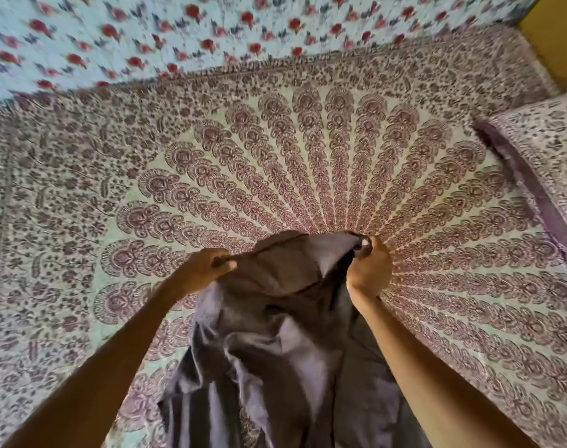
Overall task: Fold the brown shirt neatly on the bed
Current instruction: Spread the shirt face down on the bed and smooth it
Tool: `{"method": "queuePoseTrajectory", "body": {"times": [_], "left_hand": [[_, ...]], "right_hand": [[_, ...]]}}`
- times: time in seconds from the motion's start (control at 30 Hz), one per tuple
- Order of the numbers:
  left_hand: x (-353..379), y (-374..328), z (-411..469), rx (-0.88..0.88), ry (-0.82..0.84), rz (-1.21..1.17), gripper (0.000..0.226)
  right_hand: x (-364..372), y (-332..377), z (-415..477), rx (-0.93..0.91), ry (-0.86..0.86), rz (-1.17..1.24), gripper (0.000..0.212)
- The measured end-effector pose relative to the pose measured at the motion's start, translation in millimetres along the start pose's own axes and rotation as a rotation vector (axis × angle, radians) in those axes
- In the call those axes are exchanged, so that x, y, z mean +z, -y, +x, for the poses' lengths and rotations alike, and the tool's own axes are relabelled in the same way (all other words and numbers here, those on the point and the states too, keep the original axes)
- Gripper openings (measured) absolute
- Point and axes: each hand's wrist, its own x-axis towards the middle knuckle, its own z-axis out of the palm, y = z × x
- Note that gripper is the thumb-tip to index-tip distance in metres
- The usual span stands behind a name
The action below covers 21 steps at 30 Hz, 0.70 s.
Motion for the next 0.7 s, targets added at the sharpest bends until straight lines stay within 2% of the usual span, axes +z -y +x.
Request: {"method": "queuePoseTrajectory", "body": {"times": [0.07,0.1,0.17,0.2,0.27,0.3,0.33,0.43,0.47,0.5,0.57,0.63,0.67,0.7], "left_hand": [[6.0,5.7,17.6,-0.03,-0.382,-0.096,0.021],[1.9,6.5,27.7,-0.024,-0.56,-0.09,0.014],[-19.2,2.8,48.7,0.032,-0.778,-0.183,0.013],[-31.4,3.4,60.1,0.047,-0.821,-0.287,0.013],[-58.9,1.5,83.8,0.047,-0.8,-0.501,0.012],[-71.2,5.0,96.3,0.027,-0.718,-0.519,0.015],[-83.0,9.7,107.8,-0.016,-0.592,-0.432,0.023],[-105.7,29.4,125.6,-0.141,-0.104,0.176,0.076],[-108.7,40.4,130.4,-0.119,-0.095,0.345,0.079],[-109.9,45.5,133.1,-0.106,-0.184,0.407,0.069],[-107.3,45.0,138.2,-0.112,-0.53,0.358,0.047],[-100.6,33.3,143.9,-0.13,-0.795,0.388,0.037],[-99.0,30.5,148.6,-0.146,-0.832,0.428,0.032],[-95.6,30.7,153.3,-0.166,-0.788,0.46,0.028]], "right_hand": [[20.9,3.6,13.7,0.036,-0.011,0.023,0.02],[31.7,8.0,24.7,0.037,-0.028,0.033,0.019],[50.6,25.2,53.3,-0.023,-0.079,0.081,0.024],[56.7,34.8,67.6,-0.071,-0.107,0.103,0.031],[69.2,57.5,95.0,-0.164,-0.095,0.07,0.038],[74.0,65.8,106.3,-0.203,-0.055,0.02,0.037],[78.2,71.9,116.1,-0.235,-0.009,-0.04,0.034],[86.3,76.0,135.2,-0.283,0.102,-0.206,0.027],[89.2,76.3,138.7,-0.293,0.113,-0.232,0.026],[92.2,78.0,140.6,-0.3,0.112,-0.236,0.025],[94.9,87.5,142.2,-0.301,0.08,-0.197,0.026],[101.0,97.2,146.5,-0.289,0.015,-0.134,0.029],[105.6,100.2,149.9,-0.285,0.006,-0.131,0.029],[110.3,100.0,153.7,-0.286,0.039,-0.154,0.027]]}}
